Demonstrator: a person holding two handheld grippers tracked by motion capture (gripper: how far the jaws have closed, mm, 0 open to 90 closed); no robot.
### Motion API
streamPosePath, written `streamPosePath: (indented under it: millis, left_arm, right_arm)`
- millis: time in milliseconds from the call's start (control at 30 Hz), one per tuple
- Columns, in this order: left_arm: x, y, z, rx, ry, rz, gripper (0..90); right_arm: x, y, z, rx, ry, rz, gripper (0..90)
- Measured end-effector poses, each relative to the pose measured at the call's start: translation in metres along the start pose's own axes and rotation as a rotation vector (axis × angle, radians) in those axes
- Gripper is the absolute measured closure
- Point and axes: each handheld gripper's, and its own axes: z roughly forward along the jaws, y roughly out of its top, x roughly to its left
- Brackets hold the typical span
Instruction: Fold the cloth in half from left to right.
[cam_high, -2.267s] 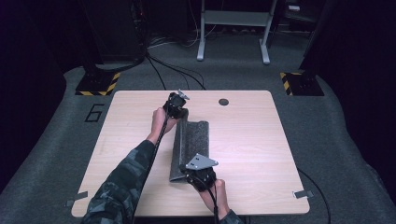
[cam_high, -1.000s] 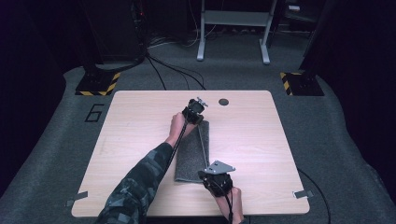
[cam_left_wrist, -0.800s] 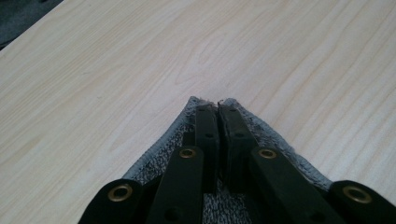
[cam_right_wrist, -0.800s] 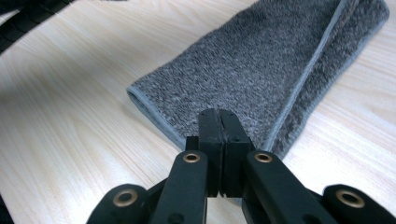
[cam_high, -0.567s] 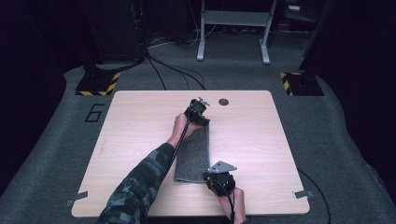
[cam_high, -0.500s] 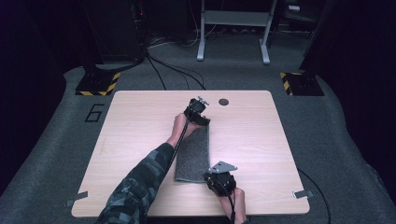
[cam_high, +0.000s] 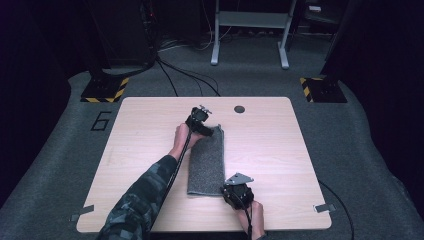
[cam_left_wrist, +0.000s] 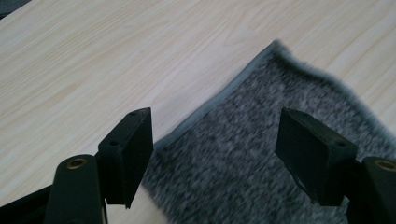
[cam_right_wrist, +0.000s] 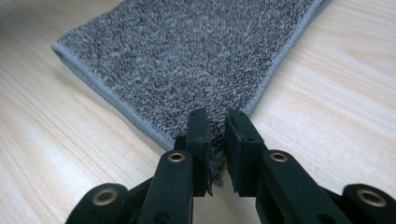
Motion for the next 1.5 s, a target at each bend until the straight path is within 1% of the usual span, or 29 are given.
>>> streamPosePath:
  millis: [33,67,200,233,333,467,500,533,567,600,633,700,733,767,800,833,867,933,967,1000,1033,1067,1100,1233,1267,1333,1400,1467,1500]
  left_arm:
    - [0.003,-0.003,-0.002,0.004,-0.006,-0.003,26.7]
    - [0.005,-0.007,-0.004,0.005,-0.003,-0.006,26.5]
    - [0.012,-0.023,-0.014,0.012,0.001,-0.017,24.9]
    - [0.013,-0.027,-0.017,0.005,0.003,-0.014,24.8]
    - [0.013,-0.039,-0.023,-0.002,-0.007,-0.021,24.5]
    - [0.010,-0.052,-0.025,0.004,-0.014,-0.030,23.9]
    - [0.009,-0.054,-0.026,0.021,-0.017,-0.021,24.1]
    - [0.007,-0.057,-0.025,0.022,-0.020,-0.018,24.2]
    - [0.005,-0.059,-0.026,0.036,-0.017,-0.007,24.4]
    - [0.003,-0.061,-0.025,0.034,-0.019,-0.005,24.5]
    - [0.002,-0.063,-0.026,0.040,-0.024,-0.004,24.7]
    - [-0.001,-0.066,-0.025,0.044,-0.022,0.005,24.8]
    - [-0.002,-0.068,-0.026,0.044,-0.023,0.009,24.8]
    - [-0.004,-0.069,-0.026,0.043,-0.025,0.004,24.8]
    - [-0.005,-0.071,-0.027,0.045,-0.025,0.010,24.8]
    - [-0.007,-0.073,-0.028,0.045,-0.027,0.010,24.7]
    - [-0.008,-0.074,-0.028,0.045,-0.036,0.012,24.7]
    - [-0.010,-0.076,-0.030,0.040,-0.039,0.012,24.7]
    - [-0.011,-0.077,-0.031,0.034,-0.045,0.016,24.8]
    - [-0.011,-0.077,-0.032,0.025,-0.050,0.011,24.7]
    - [-0.010,-0.077,-0.034,0.017,-0.061,0.002,24.3]
    - [-0.009,-0.076,-0.036,0.008,-0.073,-0.006,23.9]
    - [-0.008,-0.075,-0.038,-0.002,-0.066,-0.008,23.8]
    - [-0.003,-0.072,-0.041,-0.010,-0.058,-0.012,23.2]
    - [-0.001,-0.072,-0.042,-0.007,-0.052,-0.016,23.1]
    - [0.005,-0.071,-0.041,-0.004,-0.058,-0.037,22.8]
    - [0.010,-0.070,-0.040,-0.004,-0.060,-0.050,22.6]
    - [0.013,-0.070,-0.039,-0.004,-0.052,-0.062,23.0]
    - [0.015,-0.070,-0.038,0.003,-0.057,-0.066,22.7]
  right_arm:
    - [0.001,-0.002,0.000,-0.005,-0.004,0.019,80.2]
    - [0.000,-0.003,-0.001,-0.005,-0.002,0.007,80.3]
    - [0.001,-0.004,-0.002,-0.001,0.002,0.022,80.2]
    - [0.000,-0.004,-0.002,-0.004,0.002,0.011,80.2]
    - [0.000,-0.004,-0.003,-0.001,0.002,0.004,80.2]
    - [0.000,-0.006,-0.005,0.004,0.005,0.001,80.2]
    - [0.000,-0.007,-0.006,0.005,0.000,-0.013,80.2]
    - [0.002,-0.008,-0.007,0.005,-0.003,-0.007,80.1]
    - [0.002,-0.009,-0.008,0.006,-0.007,-0.016,80.1]
    - [0.003,-0.009,-0.008,0.002,-0.004,0.002,80.1]
    - [0.002,-0.011,-0.010,0.008,0.000,-0.017,80.1]
    - [0.003,-0.013,-0.012,0.010,0.008,-0.007,80.1]
    - [0.002,-0.014,-0.014,0.012,0.012,-0.023,80.1]
    - [0.004,-0.015,-0.015,0.014,0.018,-0.001,80.1]
    - [0.003,-0.015,-0.016,0.019,0.023,-0.021,79.9]
    - [0.005,-0.016,-0.018,0.024,0.028,-0.005,79.7]
    - [0.005,-0.017,-0.020,0.029,0.039,-0.017,79.0]
    - [0.008,-0.017,-0.022,0.046,0.051,0.013,76.0]
    - [0.006,-0.017,-0.024,0.040,0.066,-0.005,71.9]
    - [0.004,-0.017,-0.026,0.025,0.078,0.003,67.7]
    - [0.002,-0.016,-0.028,0.004,0.087,0.030,62.8]
    - [0.000,-0.013,-0.030,-0.010,0.077,0.049,58.1]
    - [-0.006,-0.007,-0.031,-0.025,0.063,0.048,54.1]
    - [-0.025,0.016,-0.028,-0.075,0.055,0.078,43.7]
    - [-0.031,0.024,-0.024,-0.085,0.045,0.076,43.5]
    - [-0.043,0.040,-0.015,-0.080,0.024,0.075,38.2]
    - [-0.053,0.054,-0.005,-0.071,0.008,0.075,36.7]
    - [-0.062,0.065,0.006,-0.052,-0.009,0.083,31.8]
    - [-0.067,0.070,0.012,-0.050,-0.008,0.088,31.8]
